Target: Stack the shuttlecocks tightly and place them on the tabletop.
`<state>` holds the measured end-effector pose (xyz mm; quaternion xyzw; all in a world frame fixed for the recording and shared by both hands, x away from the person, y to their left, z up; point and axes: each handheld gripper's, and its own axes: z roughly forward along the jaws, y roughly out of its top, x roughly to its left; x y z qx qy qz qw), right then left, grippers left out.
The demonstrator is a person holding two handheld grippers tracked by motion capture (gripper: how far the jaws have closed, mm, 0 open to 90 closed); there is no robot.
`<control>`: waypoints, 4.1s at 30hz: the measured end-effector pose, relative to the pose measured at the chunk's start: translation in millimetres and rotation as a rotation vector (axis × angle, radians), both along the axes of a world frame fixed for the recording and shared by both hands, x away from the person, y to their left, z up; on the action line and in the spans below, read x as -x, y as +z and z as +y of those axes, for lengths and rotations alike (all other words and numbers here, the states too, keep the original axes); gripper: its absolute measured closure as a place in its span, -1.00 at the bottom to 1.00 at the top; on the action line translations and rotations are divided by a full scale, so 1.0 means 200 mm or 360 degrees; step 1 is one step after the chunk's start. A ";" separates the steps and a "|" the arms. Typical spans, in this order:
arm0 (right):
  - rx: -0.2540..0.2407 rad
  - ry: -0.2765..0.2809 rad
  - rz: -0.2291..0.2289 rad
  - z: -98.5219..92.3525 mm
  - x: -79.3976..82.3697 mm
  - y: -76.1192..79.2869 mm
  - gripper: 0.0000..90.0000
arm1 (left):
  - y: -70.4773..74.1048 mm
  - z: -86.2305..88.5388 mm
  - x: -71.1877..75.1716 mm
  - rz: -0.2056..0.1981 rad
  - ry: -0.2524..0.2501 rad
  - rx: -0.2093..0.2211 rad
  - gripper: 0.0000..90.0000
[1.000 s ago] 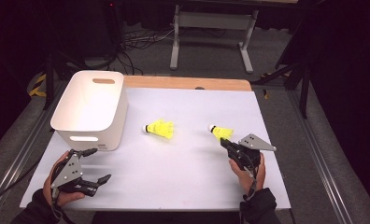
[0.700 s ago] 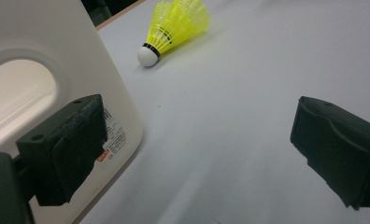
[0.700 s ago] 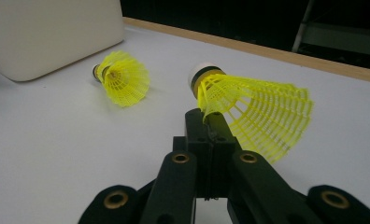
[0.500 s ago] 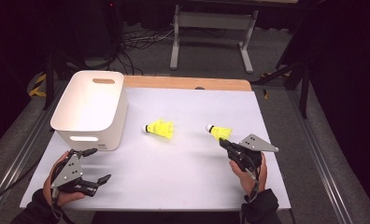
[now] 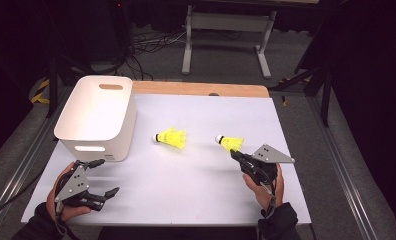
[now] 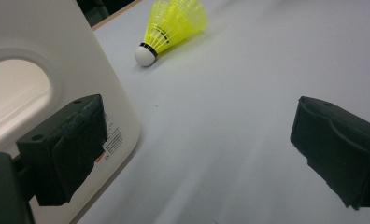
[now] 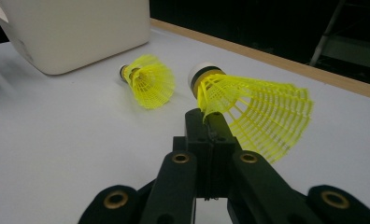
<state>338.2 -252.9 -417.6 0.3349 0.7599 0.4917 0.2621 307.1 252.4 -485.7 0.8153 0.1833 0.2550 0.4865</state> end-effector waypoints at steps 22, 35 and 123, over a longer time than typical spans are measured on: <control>0.0116 0.0182 0.0077 0.16 -0.08 -0.03 1.00 | -0.01 -0.01 -0.01 0.0014 -0.0011 -0.0002 -0.90; 0.0200 0.0238 0.0173 0.31 -0.24 -0.11 1.00 | -0.01 -0.01 -0.01 0.0023 -0.0016 0.0002 -0.90; 0.0374 0.0339 0.0307 0.71 -0.41 -0.23 0.48 | 0.00 -0.01 0.01 0.0021 -0.0070 -0.0001 -0.88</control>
